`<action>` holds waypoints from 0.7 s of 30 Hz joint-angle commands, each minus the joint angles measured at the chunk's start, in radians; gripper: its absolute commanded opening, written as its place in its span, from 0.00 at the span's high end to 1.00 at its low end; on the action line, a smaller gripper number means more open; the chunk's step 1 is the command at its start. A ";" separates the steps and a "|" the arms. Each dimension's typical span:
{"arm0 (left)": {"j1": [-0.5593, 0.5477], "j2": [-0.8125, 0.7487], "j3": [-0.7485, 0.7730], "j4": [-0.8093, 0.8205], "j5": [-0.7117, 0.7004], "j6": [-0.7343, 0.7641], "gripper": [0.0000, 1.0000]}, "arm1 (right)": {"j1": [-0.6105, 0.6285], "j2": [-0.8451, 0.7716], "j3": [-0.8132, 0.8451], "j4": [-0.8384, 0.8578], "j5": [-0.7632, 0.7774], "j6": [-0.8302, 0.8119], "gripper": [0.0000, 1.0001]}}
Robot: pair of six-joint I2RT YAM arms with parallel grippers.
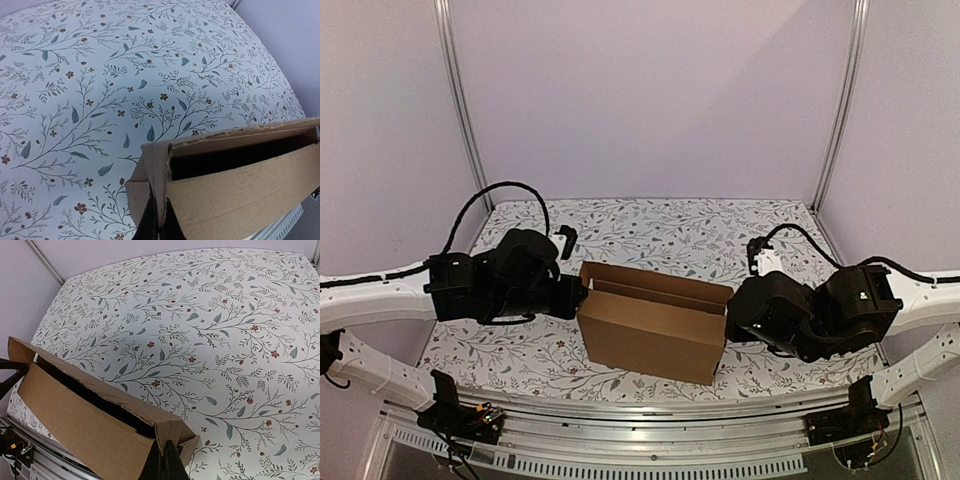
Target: Fold the paper box
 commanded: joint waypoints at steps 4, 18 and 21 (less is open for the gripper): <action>-0.050 0.035 -0.047 -0.081 0.121 -0.033 1.00 | 0.072 0.054 0.010 -0.002 0.091 0.087 1.00; -0.059 0.048 -0.054 -0.056 0.116 -0.070 1.00 | 0.143 0.119 0.009 -0.061 0.174 0.168 1.00; -0.062 0.056 -0.055 -0.049 0.125 -0.072 1.00 | 0.159 0.135 0.009 -0.068 0.184 0.182 1.00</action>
